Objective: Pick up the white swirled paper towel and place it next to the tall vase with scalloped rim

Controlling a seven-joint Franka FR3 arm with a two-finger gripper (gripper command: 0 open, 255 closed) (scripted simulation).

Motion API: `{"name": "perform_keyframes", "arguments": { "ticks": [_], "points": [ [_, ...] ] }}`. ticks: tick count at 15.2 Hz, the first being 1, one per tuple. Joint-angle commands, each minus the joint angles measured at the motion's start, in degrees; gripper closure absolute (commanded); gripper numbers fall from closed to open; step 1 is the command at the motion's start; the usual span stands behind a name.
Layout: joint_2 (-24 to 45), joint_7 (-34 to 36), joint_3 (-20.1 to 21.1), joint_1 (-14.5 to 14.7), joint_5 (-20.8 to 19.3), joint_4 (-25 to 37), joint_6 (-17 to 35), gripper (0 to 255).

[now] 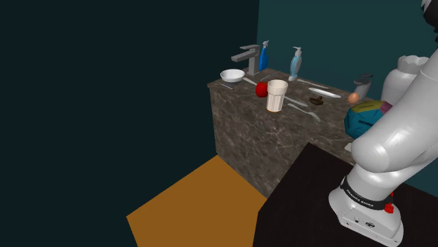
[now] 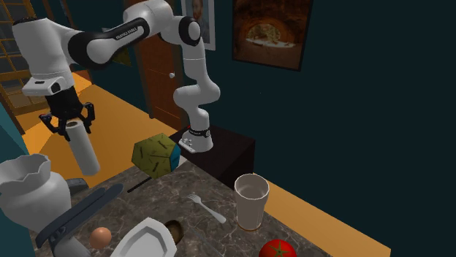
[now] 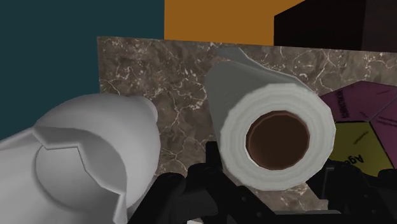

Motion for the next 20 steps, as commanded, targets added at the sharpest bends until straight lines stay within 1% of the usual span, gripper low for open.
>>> {"name": "perform_keyframes", "arguments": {
  "ticks": [1,10,18,20],
  "points": [
    [0.1,0.1,0.0,0.0,0.1,-1.4,1.5,255],
    [2.7,-1.7,-0.4,-0.5,2.6,-6.9,8.2,255],
    [6.8,-4.6,-0.1,-1.6,6.9,-11.0,14.2,255],
    [6.8,-4.6,-0.1,-1.7,6.8,-11.0,14.2,255]
  ]
}}
